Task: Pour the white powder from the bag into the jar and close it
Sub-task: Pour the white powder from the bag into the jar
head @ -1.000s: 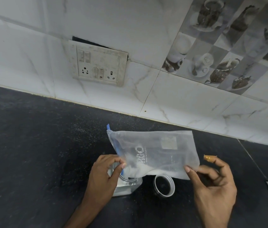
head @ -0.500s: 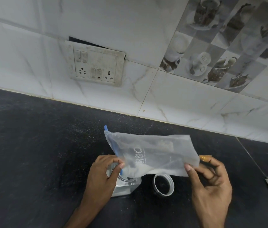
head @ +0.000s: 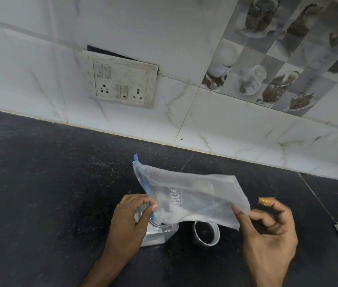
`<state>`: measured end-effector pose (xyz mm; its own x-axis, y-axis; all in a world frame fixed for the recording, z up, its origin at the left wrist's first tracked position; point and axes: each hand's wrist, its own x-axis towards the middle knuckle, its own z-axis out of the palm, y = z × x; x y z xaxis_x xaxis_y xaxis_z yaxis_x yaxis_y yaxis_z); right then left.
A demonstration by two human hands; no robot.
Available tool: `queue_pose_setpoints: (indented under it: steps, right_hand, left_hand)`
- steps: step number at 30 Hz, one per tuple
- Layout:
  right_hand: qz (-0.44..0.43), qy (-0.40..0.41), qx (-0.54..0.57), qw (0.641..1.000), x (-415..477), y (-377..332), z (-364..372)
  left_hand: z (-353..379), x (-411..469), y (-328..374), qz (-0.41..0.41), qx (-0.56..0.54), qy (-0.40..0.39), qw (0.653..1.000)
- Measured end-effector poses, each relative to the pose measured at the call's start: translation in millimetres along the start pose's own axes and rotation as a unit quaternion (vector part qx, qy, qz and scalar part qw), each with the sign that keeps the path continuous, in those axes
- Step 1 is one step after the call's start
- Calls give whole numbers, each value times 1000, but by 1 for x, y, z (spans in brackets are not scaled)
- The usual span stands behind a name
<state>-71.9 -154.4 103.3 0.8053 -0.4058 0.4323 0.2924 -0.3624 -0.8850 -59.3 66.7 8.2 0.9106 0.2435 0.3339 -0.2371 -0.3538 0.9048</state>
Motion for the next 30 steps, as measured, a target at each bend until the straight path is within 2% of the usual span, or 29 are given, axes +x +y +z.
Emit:
queue_pose_setpoints:
  steps: [12, 30]
  right_hand:
    - [6, 20, 26, 999, 0, 2, 3]
    - [-56, 79, 45, 994, -3, 5, 6]
  left_hand:
    - [1, 0, 0, -4, -12, 5, 1000]
    - [1, 0, 0, 5, -14, 2, 1000]
